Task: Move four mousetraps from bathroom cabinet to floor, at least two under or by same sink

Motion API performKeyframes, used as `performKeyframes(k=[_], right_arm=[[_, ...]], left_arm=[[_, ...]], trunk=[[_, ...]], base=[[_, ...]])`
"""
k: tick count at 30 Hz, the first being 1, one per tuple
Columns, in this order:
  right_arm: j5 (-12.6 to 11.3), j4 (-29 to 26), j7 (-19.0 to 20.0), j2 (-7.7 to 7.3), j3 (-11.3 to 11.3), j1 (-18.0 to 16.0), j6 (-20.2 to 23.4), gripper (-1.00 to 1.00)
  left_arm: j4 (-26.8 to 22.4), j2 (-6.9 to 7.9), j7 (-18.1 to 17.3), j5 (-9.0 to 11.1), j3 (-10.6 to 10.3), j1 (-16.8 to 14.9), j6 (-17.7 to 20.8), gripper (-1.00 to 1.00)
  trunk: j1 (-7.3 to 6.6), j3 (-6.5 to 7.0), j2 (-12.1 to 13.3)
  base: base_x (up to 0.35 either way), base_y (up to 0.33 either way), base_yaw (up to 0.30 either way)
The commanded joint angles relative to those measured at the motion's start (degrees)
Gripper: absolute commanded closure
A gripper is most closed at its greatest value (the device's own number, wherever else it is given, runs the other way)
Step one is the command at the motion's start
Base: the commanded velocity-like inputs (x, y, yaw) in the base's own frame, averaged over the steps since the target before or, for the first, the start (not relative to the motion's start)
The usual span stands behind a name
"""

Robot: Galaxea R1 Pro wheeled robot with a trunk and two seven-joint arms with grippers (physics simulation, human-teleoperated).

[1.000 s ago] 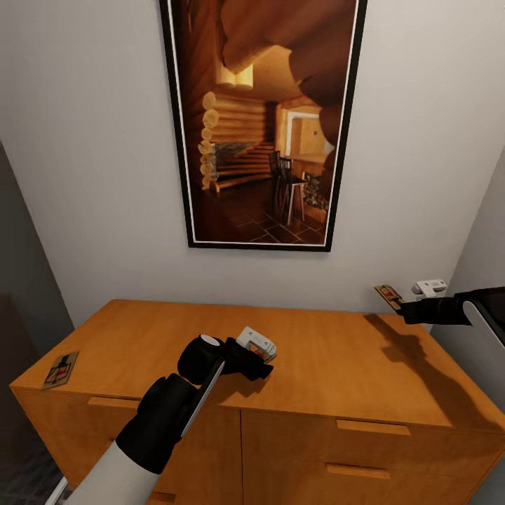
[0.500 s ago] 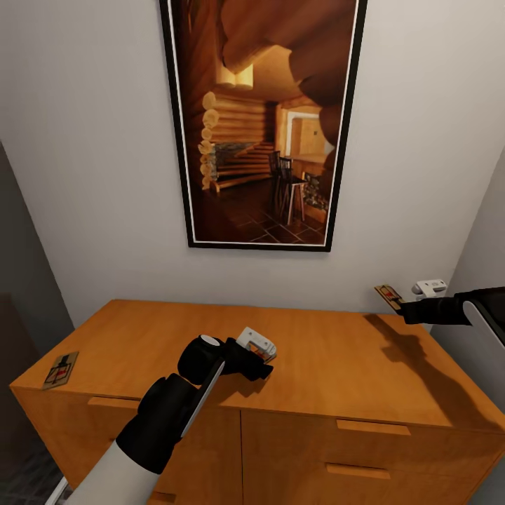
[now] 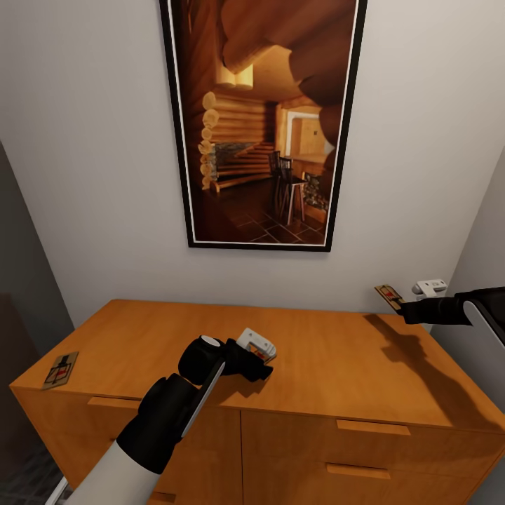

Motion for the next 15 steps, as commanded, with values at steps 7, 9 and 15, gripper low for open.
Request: performKeyframes(k=[7,9,15], right_arm=[[0.5,0.0,0.5,-0.09,0.1,-0.1,0.1,1.00],[0.5,0.0,0.5,-0.09,0.1,-0.1,0.1,1.00],[0.5,0.0,0.5,-0.10,0.1,-0.1,0.1,1.00]], left_arm=[[0.2,0.06,-0.5,-0.6,0.0,0.0,0.2,-1.00],[0.3,0.06,-0.5,-0.6,0.0,0.0,0.2,-1.00],[0.3,0.14,-0.5,-0.6,-0.1,0.0,0.2,-1.00]], trunk=[[0.00,-0.07,0.0],[0.00,-0.07,0.0],[0.00,-0.07,0.0]], base=[[0.000,0.000,0.000],[0.000,0.000,0.000],[0.000,0.000,0.000]])
